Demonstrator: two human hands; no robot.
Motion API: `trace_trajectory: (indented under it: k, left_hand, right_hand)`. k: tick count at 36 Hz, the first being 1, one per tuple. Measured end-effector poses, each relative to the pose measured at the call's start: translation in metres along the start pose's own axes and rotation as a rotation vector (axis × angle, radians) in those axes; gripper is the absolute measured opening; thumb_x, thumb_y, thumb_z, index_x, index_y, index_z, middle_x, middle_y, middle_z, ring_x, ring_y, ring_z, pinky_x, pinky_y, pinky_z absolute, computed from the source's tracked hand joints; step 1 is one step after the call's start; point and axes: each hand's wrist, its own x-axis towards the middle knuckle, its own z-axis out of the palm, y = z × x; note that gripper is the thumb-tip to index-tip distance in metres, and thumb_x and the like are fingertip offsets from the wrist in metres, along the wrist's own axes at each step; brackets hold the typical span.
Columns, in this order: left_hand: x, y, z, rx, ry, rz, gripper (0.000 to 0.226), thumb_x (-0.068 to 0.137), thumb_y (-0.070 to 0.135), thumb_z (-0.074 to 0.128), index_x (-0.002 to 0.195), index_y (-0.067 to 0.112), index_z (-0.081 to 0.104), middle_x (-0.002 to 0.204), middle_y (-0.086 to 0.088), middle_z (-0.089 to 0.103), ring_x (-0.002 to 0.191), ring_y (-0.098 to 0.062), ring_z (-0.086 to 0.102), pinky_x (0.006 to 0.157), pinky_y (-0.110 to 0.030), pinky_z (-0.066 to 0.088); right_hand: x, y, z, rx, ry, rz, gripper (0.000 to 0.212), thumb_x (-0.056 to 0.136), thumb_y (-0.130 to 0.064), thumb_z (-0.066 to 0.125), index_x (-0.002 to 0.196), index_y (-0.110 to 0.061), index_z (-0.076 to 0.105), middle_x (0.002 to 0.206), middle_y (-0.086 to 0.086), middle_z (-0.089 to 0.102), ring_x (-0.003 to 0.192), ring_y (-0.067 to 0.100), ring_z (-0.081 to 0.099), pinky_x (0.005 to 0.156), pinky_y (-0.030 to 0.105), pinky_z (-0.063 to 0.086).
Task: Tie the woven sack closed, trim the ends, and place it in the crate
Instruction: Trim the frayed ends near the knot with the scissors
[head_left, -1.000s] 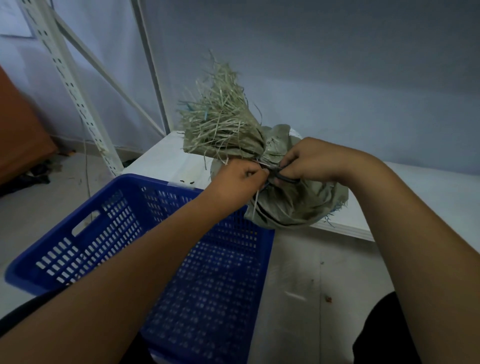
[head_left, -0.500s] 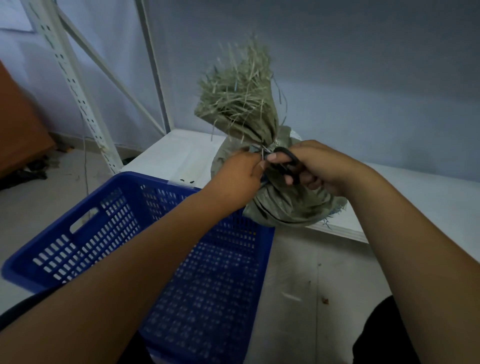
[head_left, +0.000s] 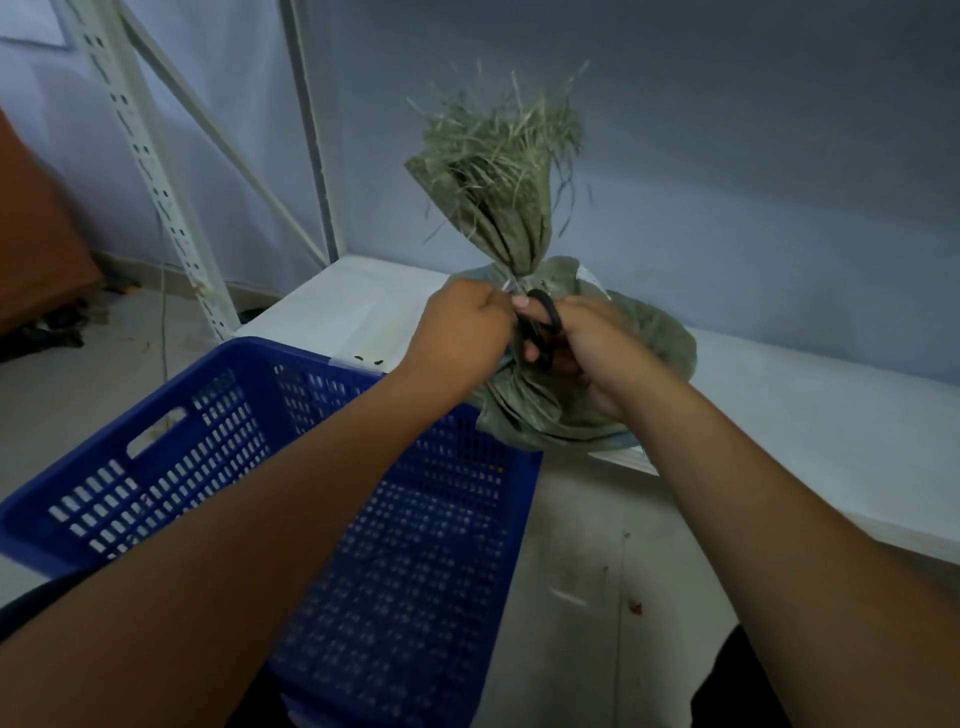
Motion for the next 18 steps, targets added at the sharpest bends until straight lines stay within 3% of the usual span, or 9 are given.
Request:
trace_trajectory:
  k: [4,11,15,18]
  left_hand:
    - [0.0022,-0.0028,-0.0035,-0.028,-0.012,-0.029,0.041,0.098,0.012,0.043,0.057,0.015,0.037,0.058,0.0,0.042,0.051,-0.01,0.04,0.047,-0.022,0.031]
    - [0.0011,-0.0082,-0.0016,-0.078,-0.025,-0.048,0.038,0.099,0.015,0.042,0.061,0.015,0.042,0.06,-0.001,0.044,0.057,-0.014,0.041,0.057,-0.029,0.033]
    - [-0.0007,-0.0073,-0.0001,-0.076,-0.026,-0.053,0.04,0.101,0.017,0.042,0.062,0.019,0.046,0.059,0.002,0.045,0.053,-0.009,0.041,0.052,-0.024,0.032]
    - [-0.0021,-0.0081,0.0009,-0.066,-0.022,-0.044,0.039,0.101,0.016,0.042,0.063,0.018,0.049,0.059,0.002,0.047,0.053,-0.009,0.042,0.052,-0.025,0.033]
  right_hand:
    - [0.0002,0.0005,0.0048,0.055,0.018,-0.016,0.038,0.083,-0.042,0.077,0.092,-0.01,0.059,0.064,0.01,0.061,0.051,0.012,0.053,0.051,0.023,0.035]
    - [0.0018,0.0043,0.0066,0.131,-0.014,-0.016,0.034,0.082,-0.034,0.08,0.095,-0.01,0.059,0.062,0.011,0.058,0.056,0.017,0.054,0.053,0.023,0.041]
    - [0.0022,0.0057,0.0056,0.141,-0.008,0.008,0.03,0.082,-0.031,0.08,0.078,-0.016,0.055,0.06,0.011,0.06,0.05,0.015,0.053,0.045,0.02,0.039]
    - [0.0024,0.0073,0.0068,0.152,-0.01,0.022,0.03,0.082,-0.029,0.081,0.076,-0.016,0.055,0.06,0.011,0.06,0.049,0.015,0.053,0.047,0.022,0.04]
